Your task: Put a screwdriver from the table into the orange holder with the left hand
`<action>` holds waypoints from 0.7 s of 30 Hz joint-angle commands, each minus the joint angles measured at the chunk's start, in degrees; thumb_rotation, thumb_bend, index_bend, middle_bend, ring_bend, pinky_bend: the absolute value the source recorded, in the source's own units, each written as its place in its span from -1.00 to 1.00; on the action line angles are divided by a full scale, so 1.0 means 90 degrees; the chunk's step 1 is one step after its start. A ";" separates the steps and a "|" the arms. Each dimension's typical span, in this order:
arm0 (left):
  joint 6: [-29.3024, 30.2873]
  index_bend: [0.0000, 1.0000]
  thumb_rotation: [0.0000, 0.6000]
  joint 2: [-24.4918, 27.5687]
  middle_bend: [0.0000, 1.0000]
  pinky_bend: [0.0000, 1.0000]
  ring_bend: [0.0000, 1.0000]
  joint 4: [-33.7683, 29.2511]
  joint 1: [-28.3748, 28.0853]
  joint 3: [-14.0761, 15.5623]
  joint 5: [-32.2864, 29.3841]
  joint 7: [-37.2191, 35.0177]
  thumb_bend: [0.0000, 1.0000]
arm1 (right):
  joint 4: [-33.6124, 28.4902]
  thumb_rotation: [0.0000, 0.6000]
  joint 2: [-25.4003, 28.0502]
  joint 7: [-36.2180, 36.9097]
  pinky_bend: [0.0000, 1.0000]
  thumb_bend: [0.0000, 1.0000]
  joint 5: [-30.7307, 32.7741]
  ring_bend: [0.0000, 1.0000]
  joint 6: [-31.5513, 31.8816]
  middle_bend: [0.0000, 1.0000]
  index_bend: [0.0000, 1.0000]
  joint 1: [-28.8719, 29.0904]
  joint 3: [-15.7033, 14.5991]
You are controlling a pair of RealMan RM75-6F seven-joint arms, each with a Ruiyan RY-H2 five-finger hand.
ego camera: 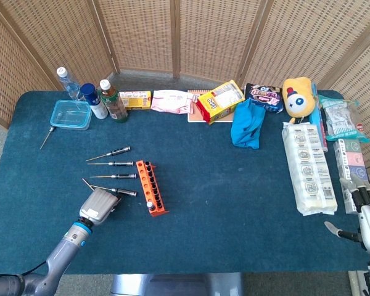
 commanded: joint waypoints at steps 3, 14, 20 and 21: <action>-0.0026 -0.02 1.00 -0.0041 1.00 0.94 1.00 0.0052 0.0015 0.0015 -0.0013 0.0041 -0.29 | 0.0001 1.00 -0.0004 -0.0011 -0.99 -0.81 -0.0002 -0.89 0.0009 -0.91 -0.75 -0.0003 0.0000; 0.0027 0.12 1.00 -0.0159 1.00 0.94 1.00 0.0167 0.0066 0.0000 0.0066 0.0093 -0.16 | 0.0004 1.00 0.0000 0.0017 -0.99 -0.81 -0.0006 -0.89 0.0016 -0.91 -0.75 -0.0004 0.0003; 0.0057 0.15 1.00 -0.0179 1.00 0.94 1.00 0.0157 0.0097 -0.0003 0.0102 0.0125 -0.14 | 0.0007 1.00 0.0003 0.0031 -0.99 -0.81 -0.0008 -0.89 0.0019 -0.91 -0.75 -0.0005 0.0004; 0.0065 0.15 1.00 -0.0165 1.00 0.94 1.00 0.0135 0.0105 -0.0002 0.0112 0.0126 -0.14 | 0.0005 1.00 0.0003 0.0034 -0.99 -0.81 -0.0012 -0.89 0.0022 -0.91 -0.75 -0.0006 0.0003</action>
